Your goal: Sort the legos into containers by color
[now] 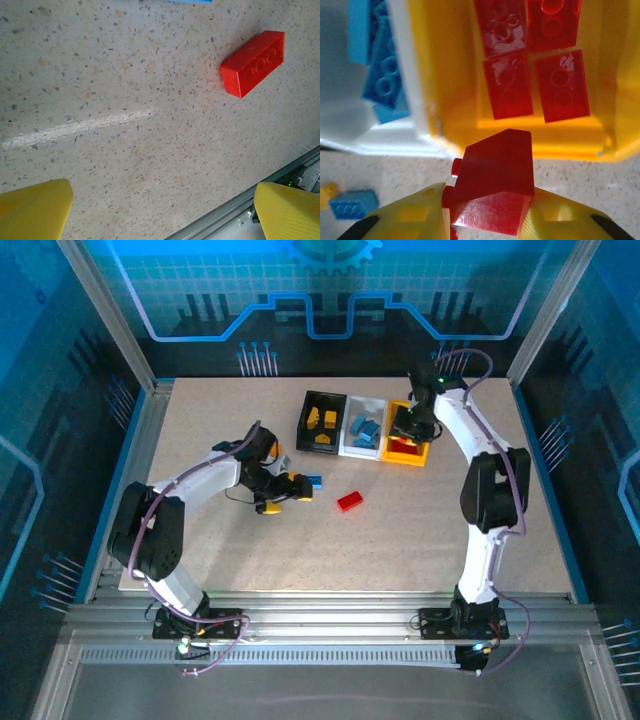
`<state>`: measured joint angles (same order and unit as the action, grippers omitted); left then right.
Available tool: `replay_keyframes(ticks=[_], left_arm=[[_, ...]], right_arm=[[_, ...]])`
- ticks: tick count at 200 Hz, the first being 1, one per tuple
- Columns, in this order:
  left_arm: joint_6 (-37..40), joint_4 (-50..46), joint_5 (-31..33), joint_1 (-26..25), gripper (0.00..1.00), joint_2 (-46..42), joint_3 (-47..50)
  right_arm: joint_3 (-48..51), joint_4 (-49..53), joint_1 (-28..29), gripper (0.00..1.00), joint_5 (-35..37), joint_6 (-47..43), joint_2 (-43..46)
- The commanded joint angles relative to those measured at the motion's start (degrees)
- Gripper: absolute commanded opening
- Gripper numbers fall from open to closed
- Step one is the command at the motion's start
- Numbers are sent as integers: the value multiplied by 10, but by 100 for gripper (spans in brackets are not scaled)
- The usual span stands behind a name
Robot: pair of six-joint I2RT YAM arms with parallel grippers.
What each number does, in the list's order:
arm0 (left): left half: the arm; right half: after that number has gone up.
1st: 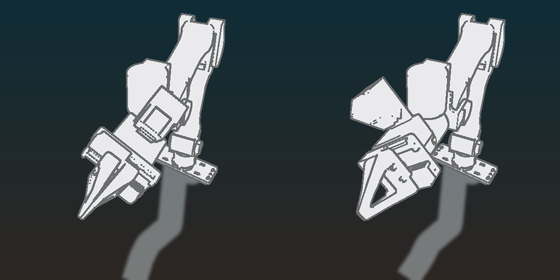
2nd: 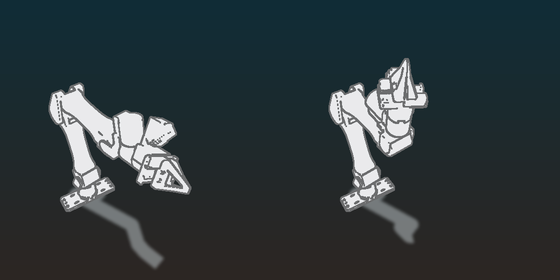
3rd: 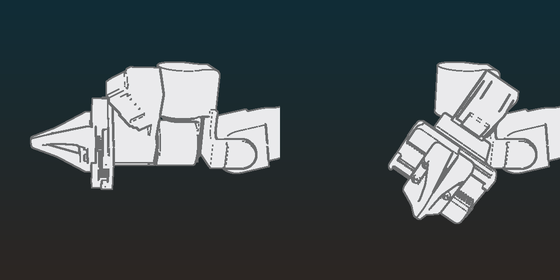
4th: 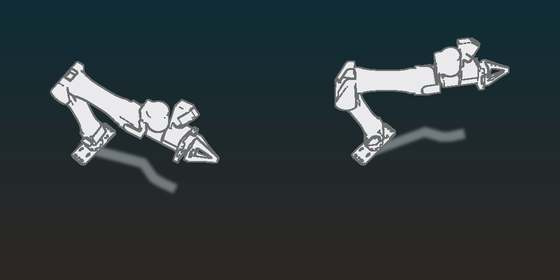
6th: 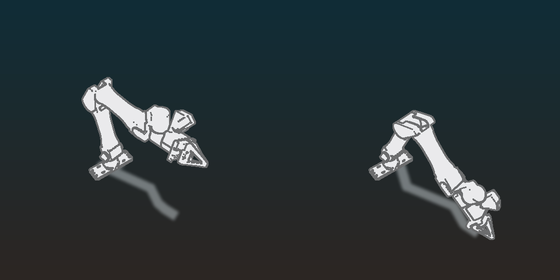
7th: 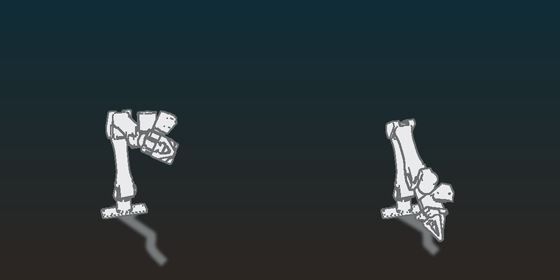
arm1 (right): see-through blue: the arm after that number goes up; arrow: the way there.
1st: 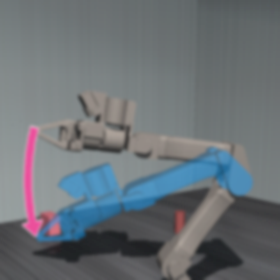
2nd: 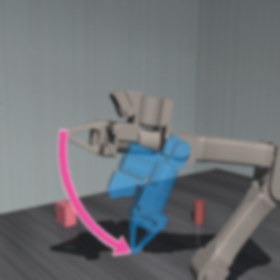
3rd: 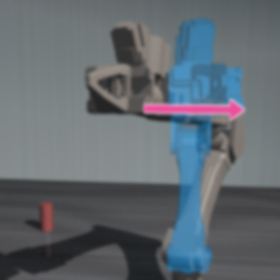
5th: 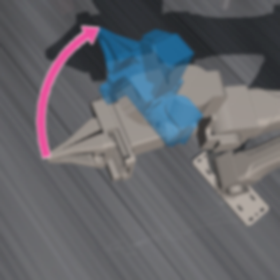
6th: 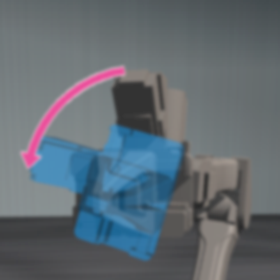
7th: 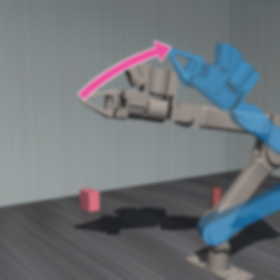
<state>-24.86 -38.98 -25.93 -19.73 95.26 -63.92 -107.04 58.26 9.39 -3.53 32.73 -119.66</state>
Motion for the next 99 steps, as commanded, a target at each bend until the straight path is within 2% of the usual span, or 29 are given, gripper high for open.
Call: replay_keyframes(ticks=[1,29,60,84,99], left_arm=[[20,-29,10,-5,95,-13,-23],[21,-36,14,-6,97,-15,-26],[17,-28,11,-5,99,-23,-19],[7,-15,10,-6,99,-39,-7],[-1,-6,11,-6,99,-57,8]], right_arm=[[-35,27,-10,37,-5,-4,-39],[-43,32,-12,45,4,-6,-37],[-14,38,-1,53,17,-8,19],[49,42,30,57,31,16,89],[110,51,65,62,43,78,133]])
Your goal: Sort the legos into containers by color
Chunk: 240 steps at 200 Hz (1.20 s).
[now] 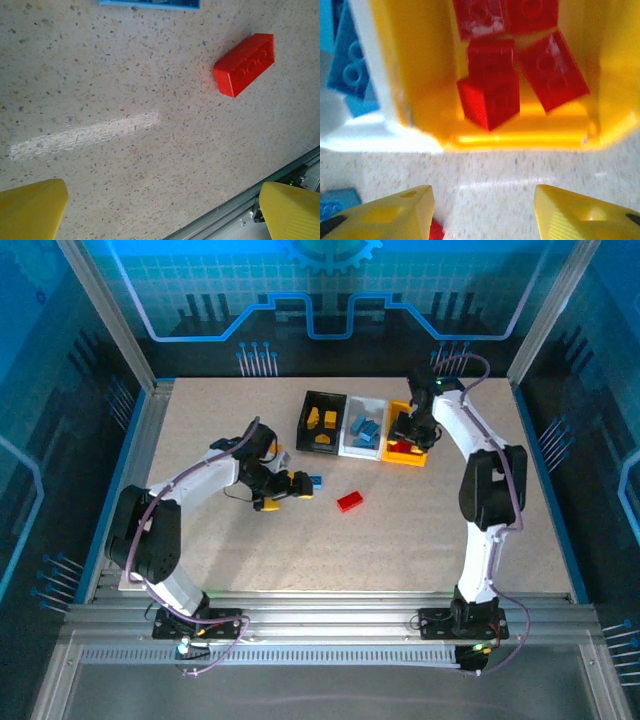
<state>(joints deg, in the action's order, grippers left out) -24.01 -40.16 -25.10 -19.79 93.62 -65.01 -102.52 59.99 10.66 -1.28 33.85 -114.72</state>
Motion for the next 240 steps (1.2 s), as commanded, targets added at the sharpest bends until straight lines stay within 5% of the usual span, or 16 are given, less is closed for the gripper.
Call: replay_keyframes(ticks=[1,43,84,240], left_arm=[[-10,6,4,-5,99,-42,20],[-14,5,15,-5,99,-114,72],[4,-31,31,-4,99,-183,97],[1,-98,69,-3,99,-325,171]], right_arm=[[69,34,54,63,21,74,88],[250,-35,186,75,39,371,196],[202,-11,263,80,77,562,147],[119,-55,258,74,55,658,-58]])
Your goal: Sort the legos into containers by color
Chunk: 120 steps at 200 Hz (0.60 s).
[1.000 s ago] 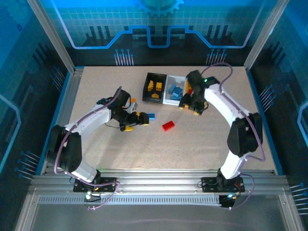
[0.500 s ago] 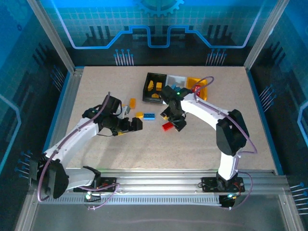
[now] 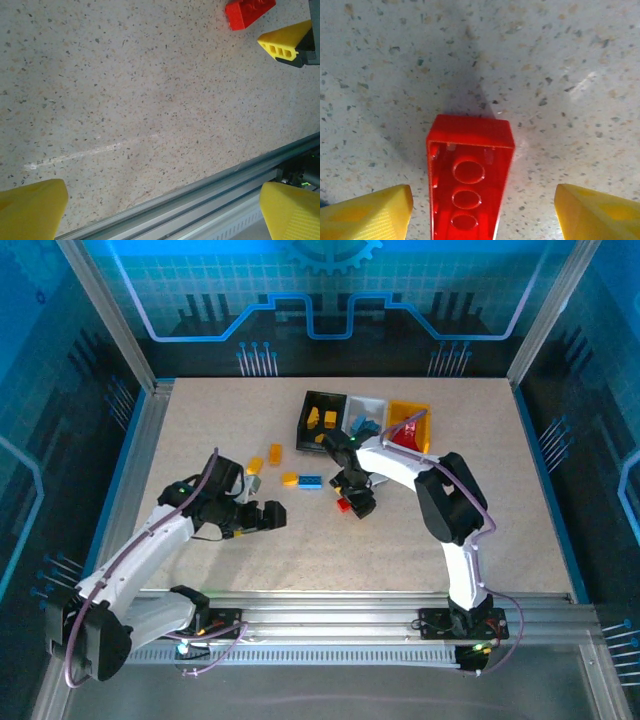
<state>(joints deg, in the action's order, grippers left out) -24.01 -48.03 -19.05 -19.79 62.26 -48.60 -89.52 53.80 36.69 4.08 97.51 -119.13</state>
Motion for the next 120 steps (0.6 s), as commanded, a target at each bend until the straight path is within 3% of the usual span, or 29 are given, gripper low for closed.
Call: replay_keyframes(ticks=[1,58,120], left_arm=[[1,-20,9,-3,99,-11,7],[2,-17,6,-3,99,-9,8],[-3,-6,-5,-3,99,-9,12]], right_arm=[[-10,6,-2,74,2,21,-14],[52,-19,-2,54,-1,31,9],[131,-26,-5,31,19,21,90]])
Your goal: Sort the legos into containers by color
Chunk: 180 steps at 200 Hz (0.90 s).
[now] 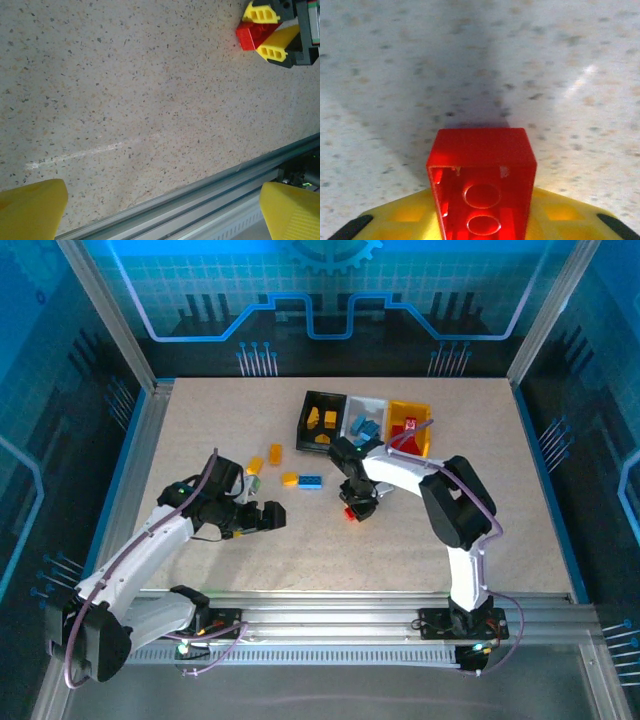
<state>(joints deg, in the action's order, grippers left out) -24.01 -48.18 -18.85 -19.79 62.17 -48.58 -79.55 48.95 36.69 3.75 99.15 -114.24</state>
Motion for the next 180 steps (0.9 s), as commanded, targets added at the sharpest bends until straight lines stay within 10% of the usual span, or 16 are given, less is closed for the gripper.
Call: replay_keyframes(ticks=[1,87,180], left_arm=[[-3,-4,-7,-3,99,-8,12],[-32,24,1,-4,99,-5,10],[-163,38,19,-7,99,43,-36]], right_arm=[[33,22,-5,30,23,4,43],[41,39,-117,26,20,-201,171],[-285,94,-289,24,-98,-459,-56]])
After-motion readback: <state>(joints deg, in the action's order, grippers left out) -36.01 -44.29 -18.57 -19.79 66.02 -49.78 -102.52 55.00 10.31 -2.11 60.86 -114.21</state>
